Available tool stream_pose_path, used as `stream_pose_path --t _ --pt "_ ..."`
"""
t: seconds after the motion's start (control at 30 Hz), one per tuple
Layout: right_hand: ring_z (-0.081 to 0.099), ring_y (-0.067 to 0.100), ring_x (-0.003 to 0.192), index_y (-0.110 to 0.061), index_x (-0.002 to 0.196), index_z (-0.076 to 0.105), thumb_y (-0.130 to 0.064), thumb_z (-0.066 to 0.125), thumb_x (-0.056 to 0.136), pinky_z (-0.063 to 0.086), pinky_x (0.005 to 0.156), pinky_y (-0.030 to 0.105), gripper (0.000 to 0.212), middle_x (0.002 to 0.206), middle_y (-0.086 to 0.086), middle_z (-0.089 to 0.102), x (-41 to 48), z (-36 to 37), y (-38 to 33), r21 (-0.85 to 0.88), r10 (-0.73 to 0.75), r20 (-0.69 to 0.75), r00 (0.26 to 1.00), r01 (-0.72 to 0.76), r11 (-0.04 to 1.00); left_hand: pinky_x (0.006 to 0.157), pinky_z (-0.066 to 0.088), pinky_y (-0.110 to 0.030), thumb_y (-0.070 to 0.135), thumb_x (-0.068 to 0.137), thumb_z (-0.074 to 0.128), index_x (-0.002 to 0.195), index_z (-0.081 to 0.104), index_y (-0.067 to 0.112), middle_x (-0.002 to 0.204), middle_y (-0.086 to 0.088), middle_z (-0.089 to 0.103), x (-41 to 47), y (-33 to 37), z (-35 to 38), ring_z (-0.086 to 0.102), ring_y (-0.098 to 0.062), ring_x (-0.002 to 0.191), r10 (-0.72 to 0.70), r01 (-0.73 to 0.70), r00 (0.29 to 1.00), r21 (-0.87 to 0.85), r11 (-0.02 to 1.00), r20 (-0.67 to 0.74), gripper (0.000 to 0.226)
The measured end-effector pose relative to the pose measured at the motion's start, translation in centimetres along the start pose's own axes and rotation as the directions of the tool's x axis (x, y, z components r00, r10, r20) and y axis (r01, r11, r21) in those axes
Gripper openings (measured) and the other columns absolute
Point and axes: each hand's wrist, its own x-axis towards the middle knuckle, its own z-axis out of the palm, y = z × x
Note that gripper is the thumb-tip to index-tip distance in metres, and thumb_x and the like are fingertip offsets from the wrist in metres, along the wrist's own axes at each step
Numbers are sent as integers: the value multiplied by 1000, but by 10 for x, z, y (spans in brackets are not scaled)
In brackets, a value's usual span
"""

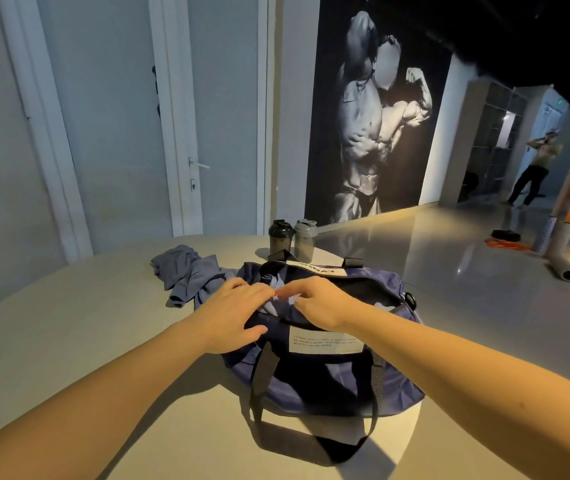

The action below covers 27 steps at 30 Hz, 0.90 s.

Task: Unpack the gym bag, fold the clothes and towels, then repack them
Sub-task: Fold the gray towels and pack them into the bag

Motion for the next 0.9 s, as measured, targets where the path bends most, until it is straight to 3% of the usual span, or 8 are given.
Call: stream_pose_path --t 0.1,0.27,0.33,0.43,0.57,0.7,0.83,0.9 --pt "59 11 123 -20 134 65 -16 41 99 40 115 40 43 132 0 67 0 -3 -11 196 54 102 993 -73 978 110 30 -35 43 90 62 140 38 38 130 16 44 -4 -5 0 43 -12 117 -64 63 998 -120 991 -8 56" --pt "64 15 112 -9 129 67 -25 42 104 44 106 34 39 126 8 70 12 -14 -30 172 75 201 977 -111 979 102 32 -41 29 97 62 109 69 31 108 16 55 5 -22 -17 50 -8 105 16 -19 999 -65 998 -45 14" --pt "62 21 86 0 109 70 -23 47 102 45 87 35 33 98 16 71 21 -17 -31 123 66 179 982 -89 988 103 29 -32 26 96 63 102 70 29 113 19 55 10 -22 -25 47 -2 110 6 -26 993 -169 985 -121 9" --pt "50 15 68 -20 79 57 -24 47 103 40 73 26 26 74 -1 57 28 -14 -28 64 61 191 980 -74 995 106 19 -20 24 96 64 99 66 34 126 23 52 11 -19 -28 37 3 121 -44 6 988 -250 968 -146 11" --pt "63 16 89 -19 100 65 -34 48 102 46 87 30 24 97 2 67 28 -9 -25 -40 -21 299 954 35 999 113 23 -36 30 95 65 94 57 43 143 21 46 2 -20 -17 29 -2 134 -78 64 996 -231 971 -50 15" --pt "54 19 128 -19 133 65 -20 41 101 41 112 38 40 140 3 60 40 -23 -22 -108 -11 133 991 26 994 117 16 -43 36 94 66 95 64 34 156 18 33 2 -28 -15 17 -7 143 -115 100 992 -221 970 -55 3" --pt "43 25 139 -25 143 57 -23 37 100 32 117 42 47 152 5 49 53 -18 -18 -295 10 205 979 52 954 117 15 -36 30 97 64 91 62 32 158 19 28 6 -27 -16 12 3 141 -116 91 991 -296 951 -67 6" --pt "44 26 138 -21 146 53 -21 36 104 29 113 33 46 153 7 48 62 -14 -20 -304 9 241 970 66 950 115 13 -28 28 98 63 89 58 37 158 20 28 7 -25 -14 9 13 138 -102 70 992 -334 940 -79 14"
